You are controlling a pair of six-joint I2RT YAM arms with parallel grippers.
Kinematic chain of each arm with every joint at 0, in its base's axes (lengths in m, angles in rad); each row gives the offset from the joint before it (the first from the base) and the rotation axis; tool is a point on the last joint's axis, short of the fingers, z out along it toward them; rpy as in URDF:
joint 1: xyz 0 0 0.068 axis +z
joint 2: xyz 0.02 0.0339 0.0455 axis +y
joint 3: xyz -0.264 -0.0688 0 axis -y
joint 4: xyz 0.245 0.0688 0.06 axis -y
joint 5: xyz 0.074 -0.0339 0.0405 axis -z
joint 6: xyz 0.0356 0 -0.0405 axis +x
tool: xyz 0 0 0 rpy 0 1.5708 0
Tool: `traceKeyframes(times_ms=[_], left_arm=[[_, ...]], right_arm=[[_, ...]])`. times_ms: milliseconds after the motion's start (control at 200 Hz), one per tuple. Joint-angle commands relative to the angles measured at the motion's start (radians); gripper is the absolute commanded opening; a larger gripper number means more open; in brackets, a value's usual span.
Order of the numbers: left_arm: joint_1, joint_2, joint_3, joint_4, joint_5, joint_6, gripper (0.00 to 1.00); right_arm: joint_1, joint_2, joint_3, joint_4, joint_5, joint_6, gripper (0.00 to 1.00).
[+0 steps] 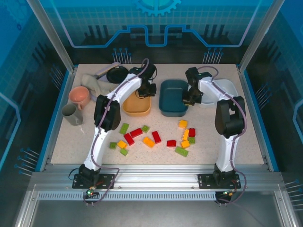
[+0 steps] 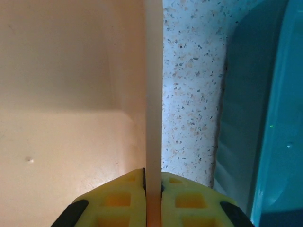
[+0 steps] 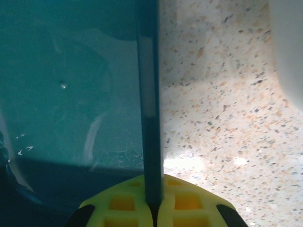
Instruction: Sort the legos into containers by color
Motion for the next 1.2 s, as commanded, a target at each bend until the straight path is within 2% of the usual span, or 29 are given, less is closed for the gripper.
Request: traceKeyframes(times_ms=[0,125,220,285,330,395,425,465,515,695,755,865,1005,1195], left_arm=[[0.0,-0.024,-0.007,-0.026,0.003,0.024,0.12],[-0.001,-0.058,-0.011,-0.02,-0.011,0.006,0.35],[-0.008,-0.1,-0.008,-0.011,-0.025,-0.017,0.41],[-0.013,-0.133,-0.007,-0.01,-0.04,-0.038,0.44],[-0.017,-0.156,-0.007,-0.009,-0.05,-0.055,0.45],[-0.022,-0.186,-0.012,-0.002,-0.048,-0.078,0.47],[-0.026,-0.2,-0.013,0.001,-0.045,-0.086,0.48],[-0.029,-0.218,-0.019,0.006,-0.035,-0.102,0.48],[-0.03,-0.242,-0.039,0.02,-0.015,-0.127,0.49],[-0.03,-0.361,-0.221,0.149,0.077,-0.231,0.53],[-0.03,-0.397,-0.283,0.192,0.107,-0.257,0.55],[-0.029,-0.444,-0.359,0.236,0.149,-0.284,0.56],[-0.032,-0.482,-0.416,0.247,0.165,-0.283,0.56],[-0.03,-0.516,-0.471,0.241,0.17,-0.272,0.56]], right_arm=[[0.026,-0.01,0.002,0.032,-0.052,0.041,0.0],[0.033,0.007,0.015,0.036,-0.071,0.052,0.0],[0.036,0.006,0.024,0.025,-0.075,0.047,0.0],[0.034,0.0,0.029,0.015,-0.074,0.044,0.05],[0.031,-0.01,0.038,0.003,-0.067,0.044,0.12],[0.021,-0.047,0.044,-0.008,-0.043,0.052,0.35],[0.013,-0.066,0.043,-0.009,-0.032,0.055,0.41],[-0.004,-0.095,0.038,-0.012,-0.014,0.067,0.48],[-0.04,-0.143,0.021,-0.014,0.013,0.096,0.52],[-0.244,-0.285,-0.182,0.095,-0.014,0.244,0.58],[-0.315,-0.295,-0.229,0.117,-0.042,0.274,0.62],[-0.406,-0.269,-0.263,0.143,-0.08,0.3,0.63],[-0.445,-0.192,-0.237,0.134,-0.101,0.314,0.62],[-0.452,-0.116,-0.203,0.128,-0.082,0.329,0.5]])
